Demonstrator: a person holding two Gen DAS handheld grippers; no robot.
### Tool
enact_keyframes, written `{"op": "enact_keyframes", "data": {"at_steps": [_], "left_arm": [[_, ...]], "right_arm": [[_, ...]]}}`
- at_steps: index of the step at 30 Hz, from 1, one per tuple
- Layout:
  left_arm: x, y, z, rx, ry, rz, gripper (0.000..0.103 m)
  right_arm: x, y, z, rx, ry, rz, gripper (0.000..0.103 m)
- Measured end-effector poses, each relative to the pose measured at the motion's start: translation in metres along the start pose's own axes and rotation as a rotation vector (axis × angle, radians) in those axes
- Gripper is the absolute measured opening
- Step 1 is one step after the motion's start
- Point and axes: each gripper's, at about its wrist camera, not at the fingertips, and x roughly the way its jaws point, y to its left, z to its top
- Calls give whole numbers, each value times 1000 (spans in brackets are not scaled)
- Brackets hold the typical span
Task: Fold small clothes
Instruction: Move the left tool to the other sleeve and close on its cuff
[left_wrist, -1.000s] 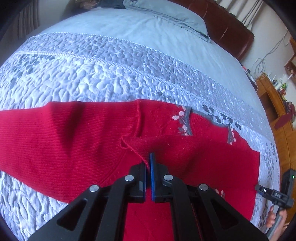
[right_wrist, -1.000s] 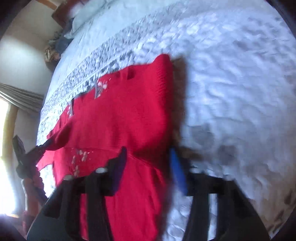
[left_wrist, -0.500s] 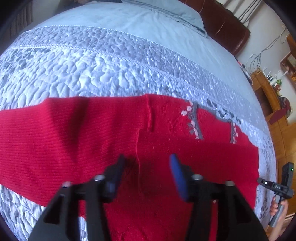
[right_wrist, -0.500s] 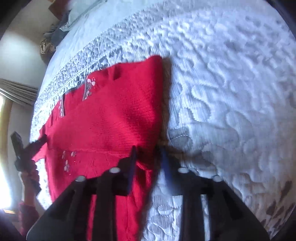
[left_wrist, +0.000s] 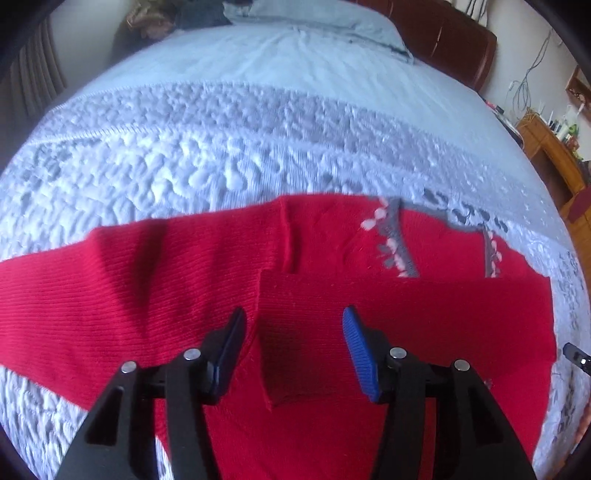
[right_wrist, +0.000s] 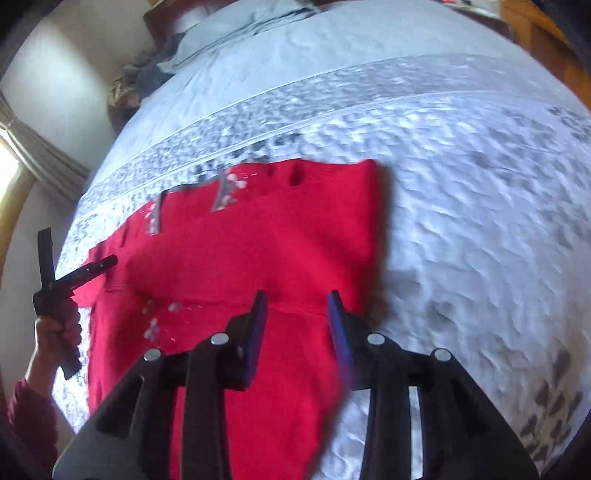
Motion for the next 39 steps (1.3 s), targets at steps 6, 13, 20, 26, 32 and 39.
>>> {"op": "enact_keyframes", "data": {"at_steps": [6,13,20,26,32,39], "left_arm": [[13,-31,-4,75,102,16,55],[15,-21,-15,59,90,-4,55],[-59,84,-35,-124,5,26,69],[-98,217,-62,-371,23,177,71],[-106,305,-64,-601,14,165,71],[-85,339,-55,-708,-9,158,70]], "right_arm": [[44,-13,3,75,139,-67,26],[48,-12,-1,80,123,-67,27],[-7,27,-39,-51,58,-77,49],[-6,60,-79,-149,91,-83,49],[10,81,-88,-195,124,-98,52],[23,81,-87,-177,146,-110,52]]}}
